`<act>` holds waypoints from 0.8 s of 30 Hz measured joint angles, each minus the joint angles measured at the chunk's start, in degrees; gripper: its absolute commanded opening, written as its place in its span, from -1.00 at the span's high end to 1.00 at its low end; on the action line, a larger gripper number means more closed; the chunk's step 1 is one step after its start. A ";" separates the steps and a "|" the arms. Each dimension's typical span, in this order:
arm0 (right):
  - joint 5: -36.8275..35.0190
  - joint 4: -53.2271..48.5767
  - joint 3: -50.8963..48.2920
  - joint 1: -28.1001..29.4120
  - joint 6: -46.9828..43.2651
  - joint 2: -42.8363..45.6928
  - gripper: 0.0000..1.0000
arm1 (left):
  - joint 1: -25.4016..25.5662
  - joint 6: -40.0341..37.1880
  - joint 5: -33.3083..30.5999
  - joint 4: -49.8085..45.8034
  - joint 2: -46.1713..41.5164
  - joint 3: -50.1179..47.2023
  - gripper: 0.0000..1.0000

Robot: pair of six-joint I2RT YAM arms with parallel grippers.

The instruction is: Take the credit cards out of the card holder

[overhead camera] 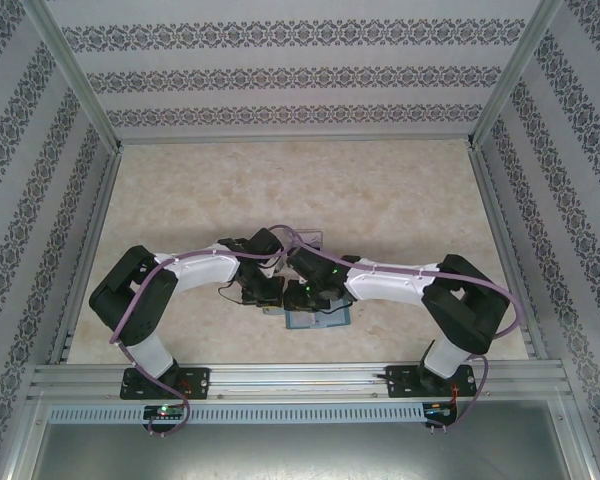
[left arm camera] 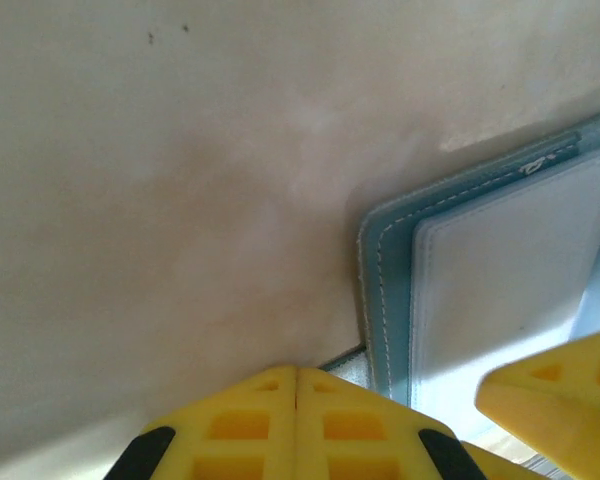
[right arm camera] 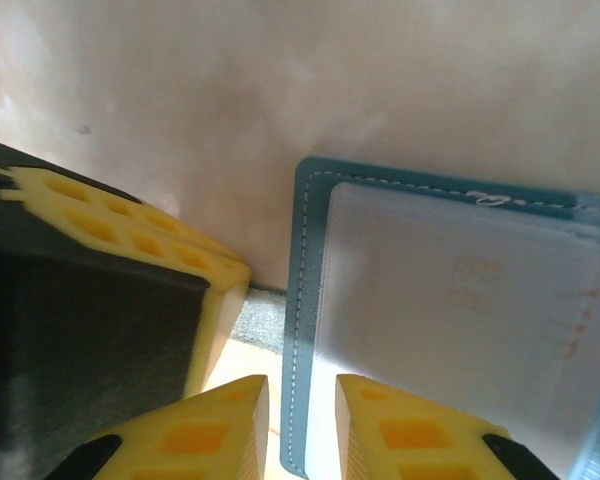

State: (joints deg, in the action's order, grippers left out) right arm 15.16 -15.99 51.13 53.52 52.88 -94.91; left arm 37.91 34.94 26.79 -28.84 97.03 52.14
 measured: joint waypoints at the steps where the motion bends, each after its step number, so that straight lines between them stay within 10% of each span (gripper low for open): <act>1: 0.00 0.07 0.00 0.11 0.20 -0.35 0.45 | 0.00 0.00 0.00 0.00 0.00 0.00 0.90; 24: -11.10 -15.45 6.95 4.66 -0.17 -2.71 -0.17 | -0.02 -0.20 0.00 0.00 0.00 0.00 0.92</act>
State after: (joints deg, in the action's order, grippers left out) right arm 4.05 -31.44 58.08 58.17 52.71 -97.62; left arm 37.89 34.74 26.79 -28.84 97.03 52.14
